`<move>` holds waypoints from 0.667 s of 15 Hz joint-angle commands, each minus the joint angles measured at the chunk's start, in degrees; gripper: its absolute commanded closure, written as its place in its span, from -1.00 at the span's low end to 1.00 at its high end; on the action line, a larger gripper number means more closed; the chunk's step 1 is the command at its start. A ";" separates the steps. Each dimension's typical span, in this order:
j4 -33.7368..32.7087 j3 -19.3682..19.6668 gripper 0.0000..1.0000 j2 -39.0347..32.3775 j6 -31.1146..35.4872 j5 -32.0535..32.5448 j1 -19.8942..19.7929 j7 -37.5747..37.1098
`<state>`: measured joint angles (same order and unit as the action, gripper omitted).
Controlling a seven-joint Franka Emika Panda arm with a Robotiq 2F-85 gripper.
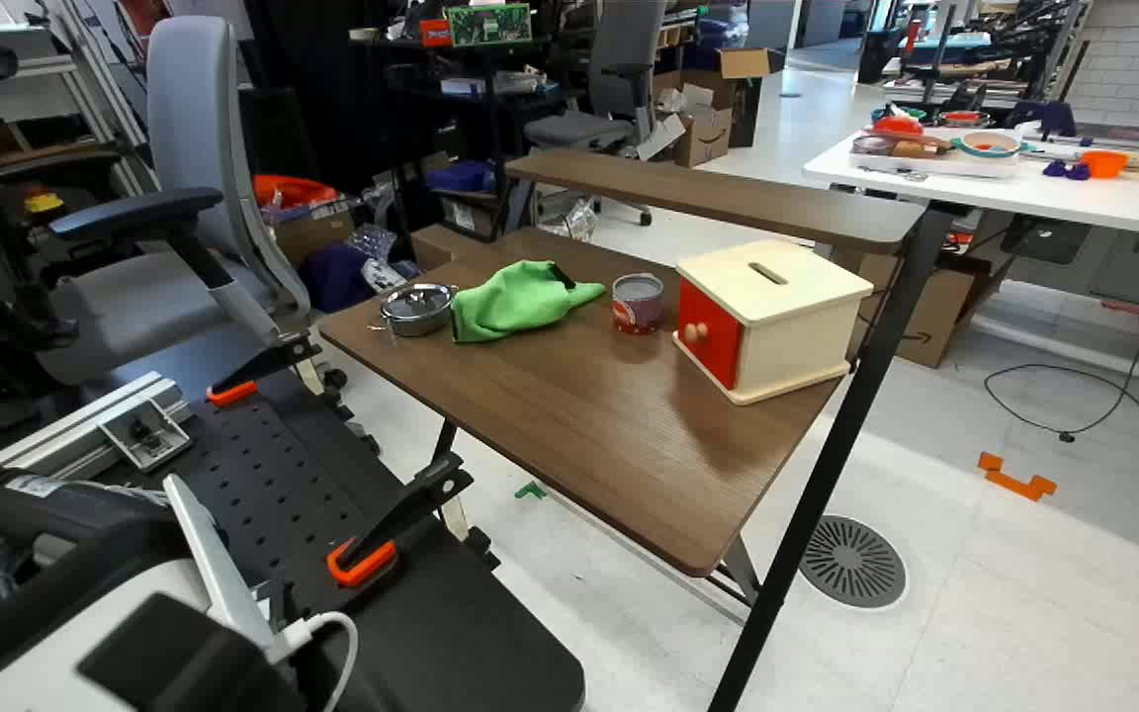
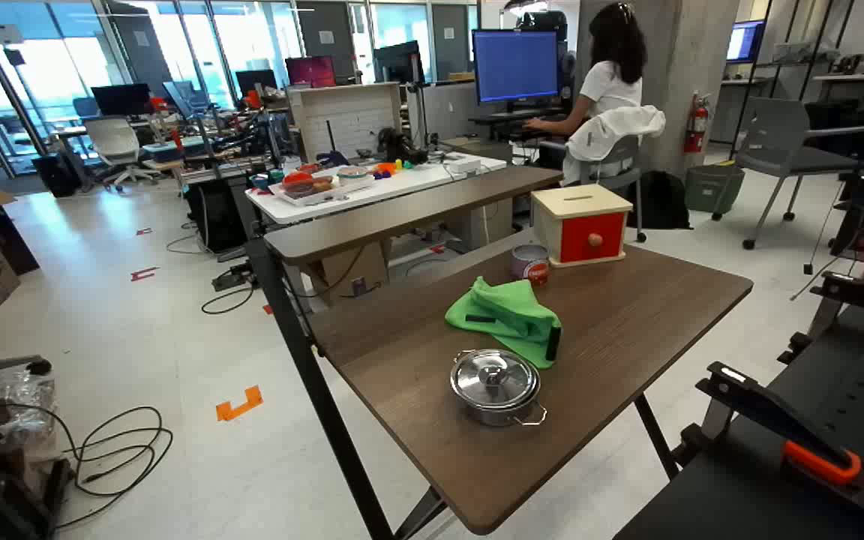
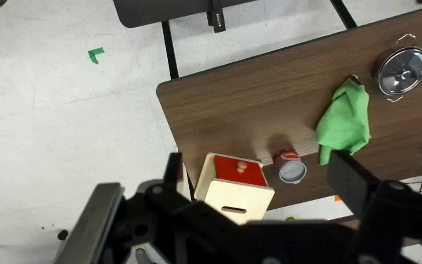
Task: Unfold the towel on the table
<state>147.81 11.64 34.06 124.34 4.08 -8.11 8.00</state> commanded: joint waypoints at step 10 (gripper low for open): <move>0.26 -1.24 -1.00 -3.85 1.25 -2.44 1.34 -0.78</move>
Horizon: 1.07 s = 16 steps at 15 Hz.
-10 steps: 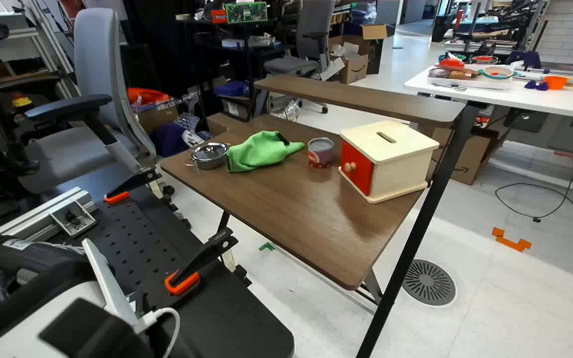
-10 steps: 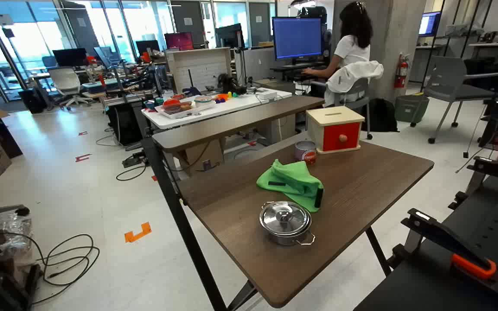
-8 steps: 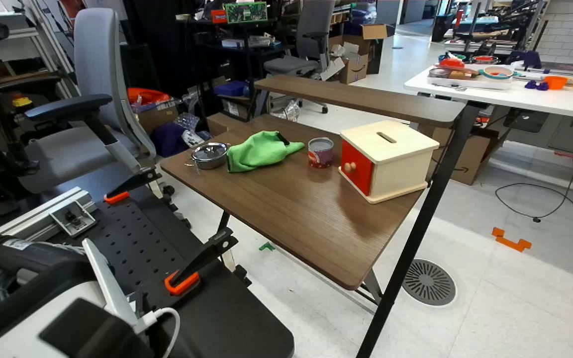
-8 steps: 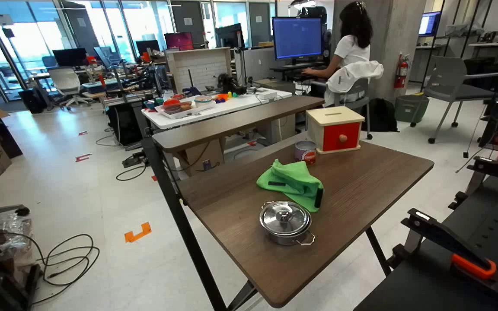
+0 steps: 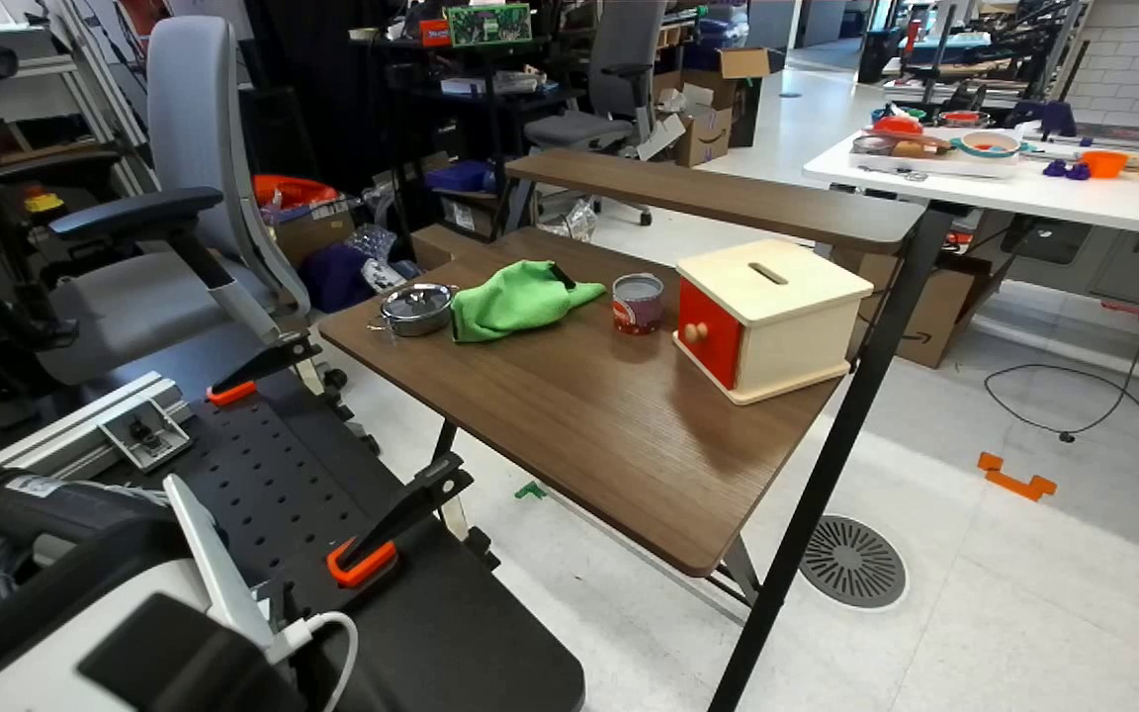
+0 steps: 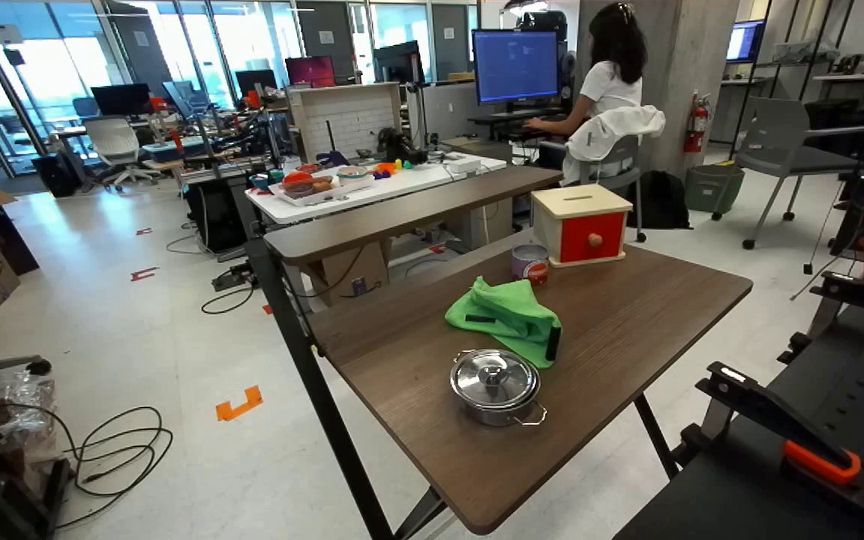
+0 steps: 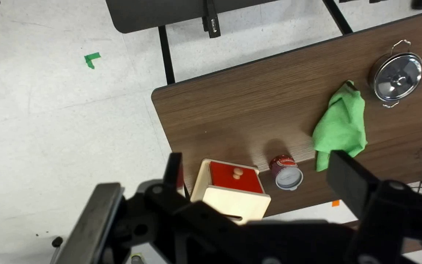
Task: Unfold the towel on the table
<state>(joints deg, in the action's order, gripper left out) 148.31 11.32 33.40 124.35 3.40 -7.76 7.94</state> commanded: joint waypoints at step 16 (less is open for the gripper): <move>-14.32 -12.07 -1.00 -40.00 28.16 -23.72 12.67 -9.45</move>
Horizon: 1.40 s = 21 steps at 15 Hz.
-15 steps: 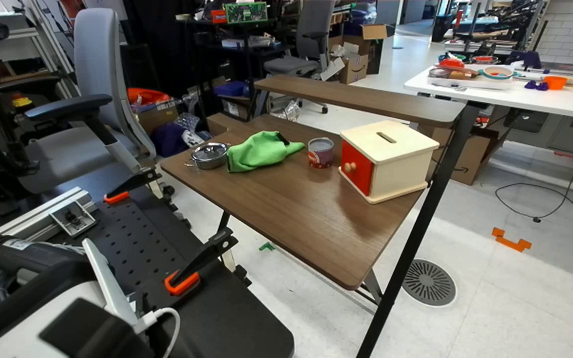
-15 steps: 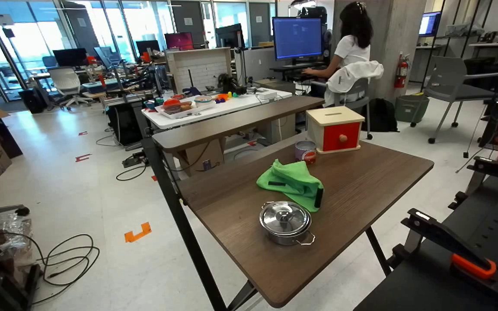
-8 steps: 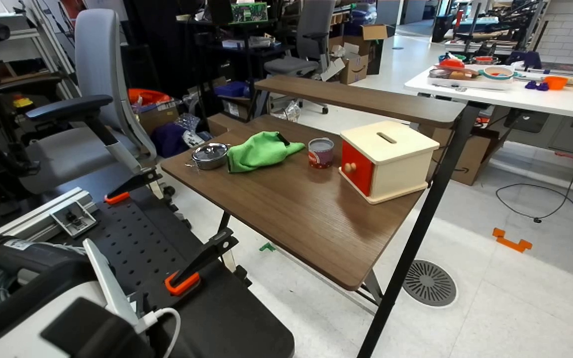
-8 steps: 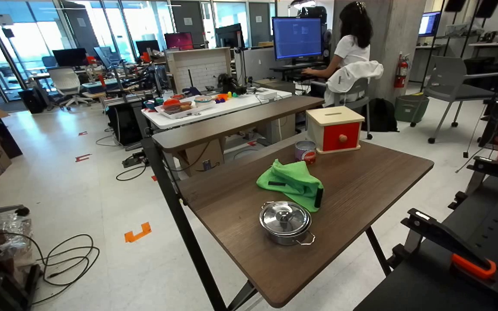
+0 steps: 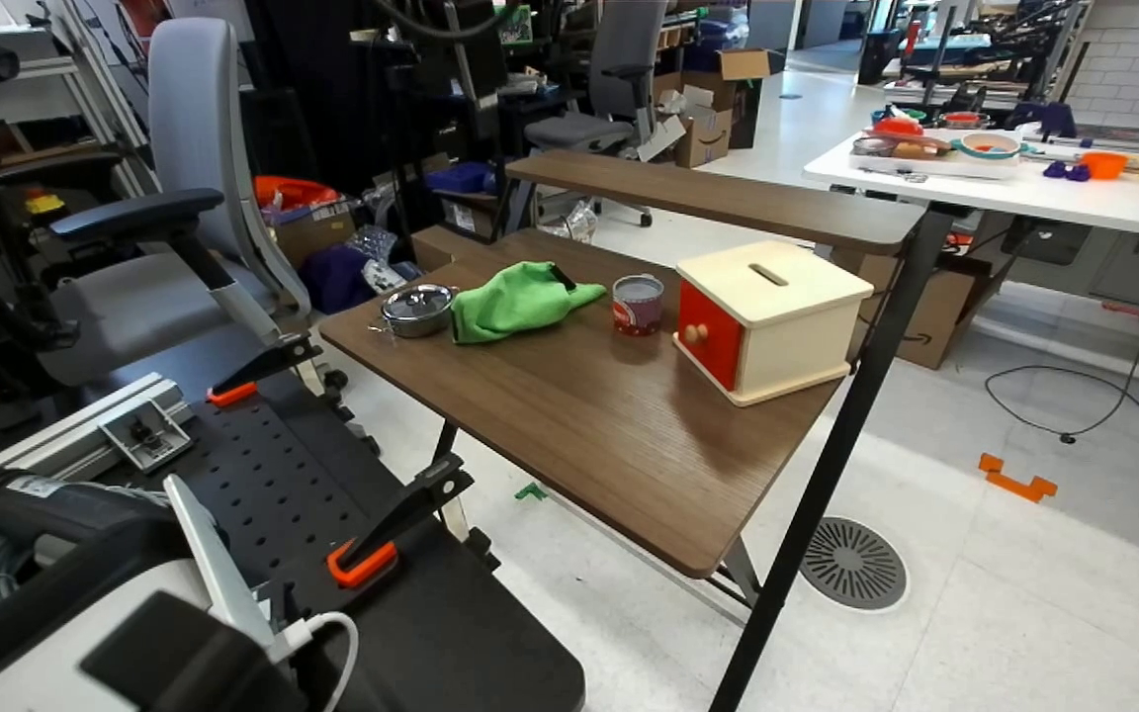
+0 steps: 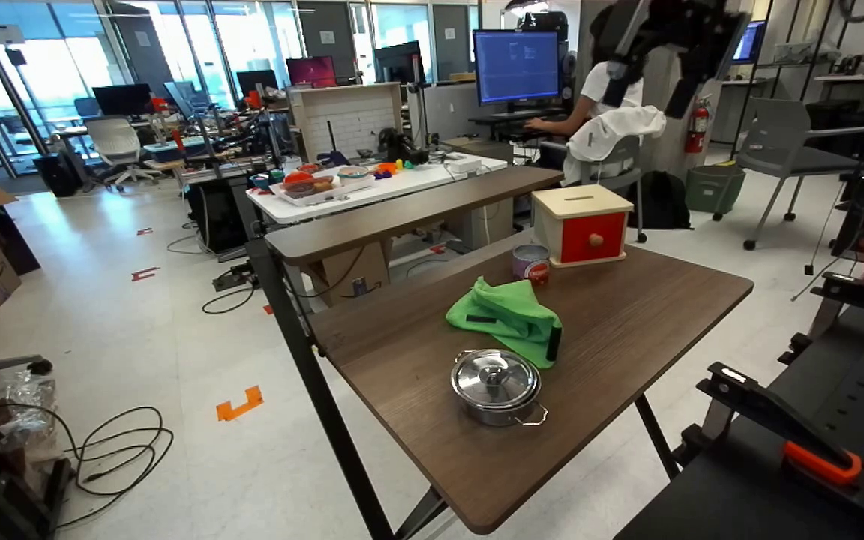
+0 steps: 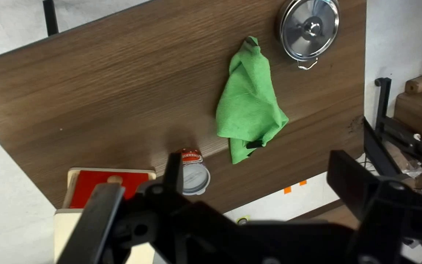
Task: Unfold the towel on the table
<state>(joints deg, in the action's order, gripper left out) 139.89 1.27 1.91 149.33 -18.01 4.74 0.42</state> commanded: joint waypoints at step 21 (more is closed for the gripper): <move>-42.48 -2.72 -1.00 -50.40 5.89 4.05 4.70 -21.23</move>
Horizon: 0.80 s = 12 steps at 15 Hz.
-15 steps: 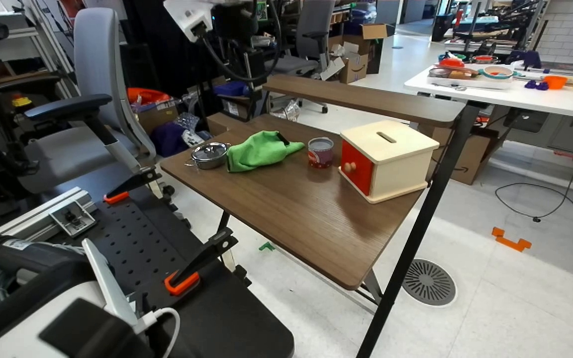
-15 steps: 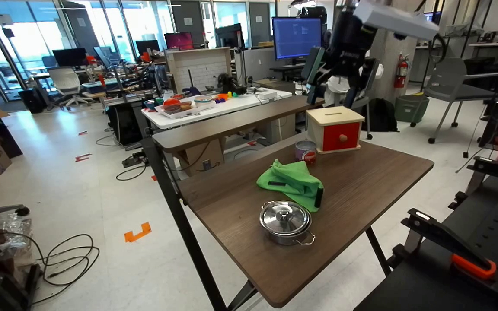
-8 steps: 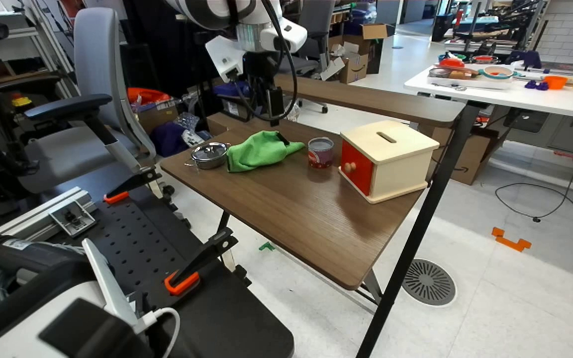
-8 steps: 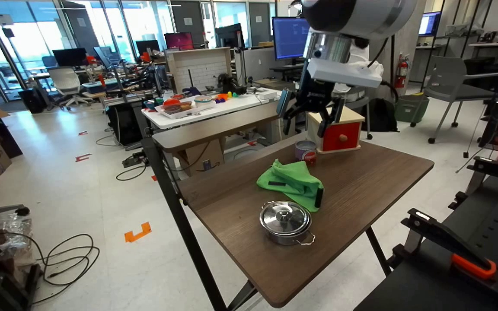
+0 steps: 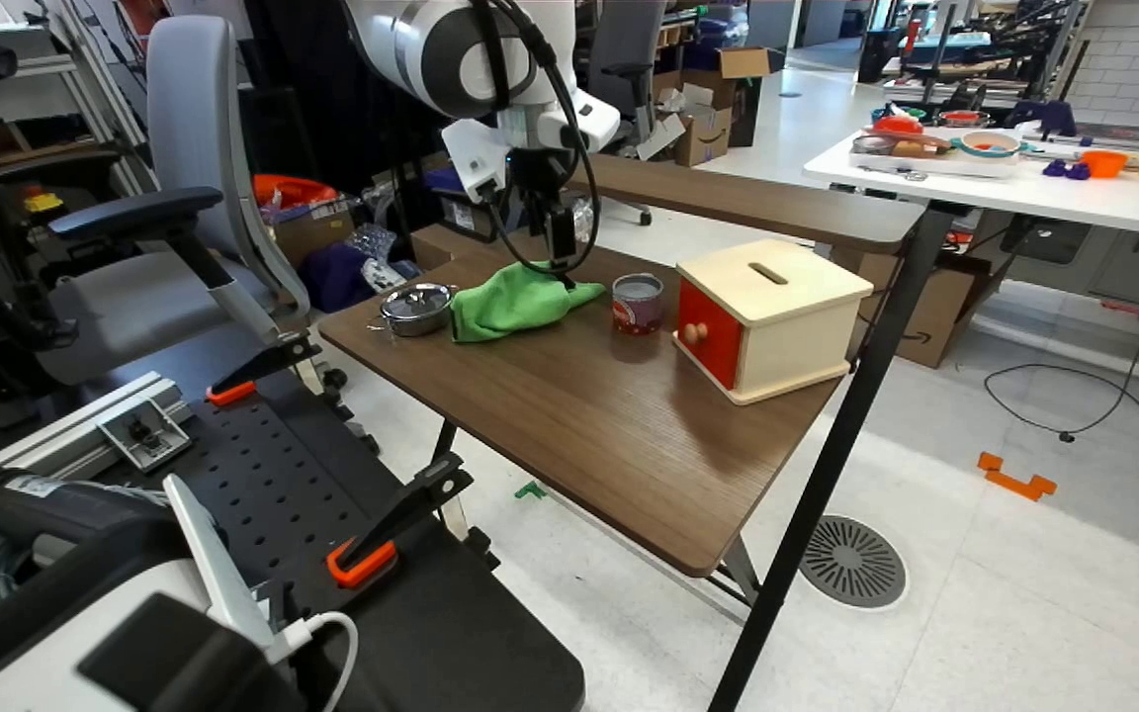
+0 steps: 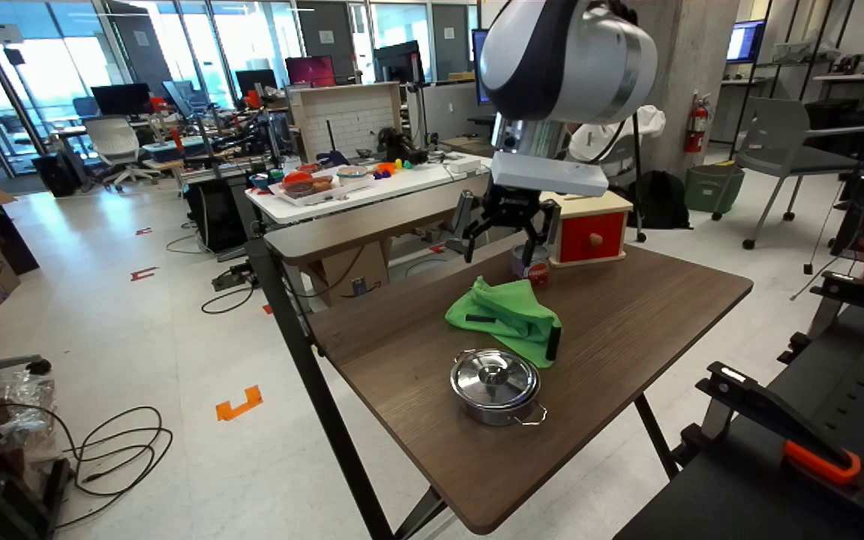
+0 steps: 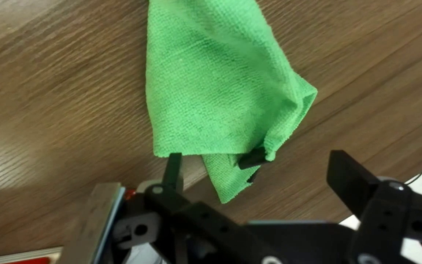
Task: Unfold the towel on the table
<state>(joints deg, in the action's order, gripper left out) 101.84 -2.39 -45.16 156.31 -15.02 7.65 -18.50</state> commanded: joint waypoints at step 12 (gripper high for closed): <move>-9.38 1.80 0.77 -8.08 -1.58 2.30 4.22 -2.64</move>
<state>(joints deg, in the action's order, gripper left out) 94.37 -2.05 -52.19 156.16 -14.51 10.73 -20.01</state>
